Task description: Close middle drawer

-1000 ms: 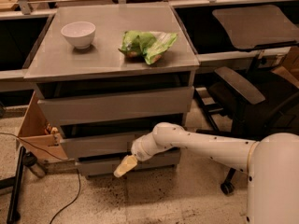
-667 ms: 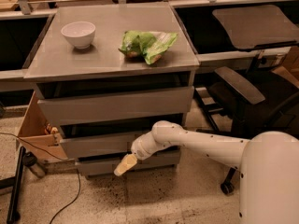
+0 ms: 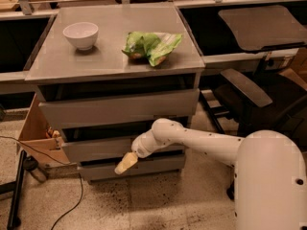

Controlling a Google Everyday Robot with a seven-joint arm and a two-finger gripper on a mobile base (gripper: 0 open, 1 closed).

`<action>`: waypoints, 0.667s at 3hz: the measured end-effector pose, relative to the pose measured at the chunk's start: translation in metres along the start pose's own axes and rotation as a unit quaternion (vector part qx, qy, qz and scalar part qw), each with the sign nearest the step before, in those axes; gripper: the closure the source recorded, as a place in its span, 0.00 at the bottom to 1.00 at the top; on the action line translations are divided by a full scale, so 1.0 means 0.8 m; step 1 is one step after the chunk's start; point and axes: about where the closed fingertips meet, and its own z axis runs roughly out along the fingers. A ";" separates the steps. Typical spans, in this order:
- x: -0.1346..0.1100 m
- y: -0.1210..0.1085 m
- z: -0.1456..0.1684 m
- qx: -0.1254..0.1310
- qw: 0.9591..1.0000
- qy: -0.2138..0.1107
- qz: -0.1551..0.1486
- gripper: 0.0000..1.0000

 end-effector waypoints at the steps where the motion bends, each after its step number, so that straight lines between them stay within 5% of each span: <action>1: -0.013 -0.005 0.002 0.008 1.000 -0.004 -0.008 0.00; 2: -0.022 -0.007 0.003 0.015 1.000 -0.012 -0.019 0.00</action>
Offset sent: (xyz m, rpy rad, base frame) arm 0.0210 0.0124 0.0161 0.0158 -0.0963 -0.0037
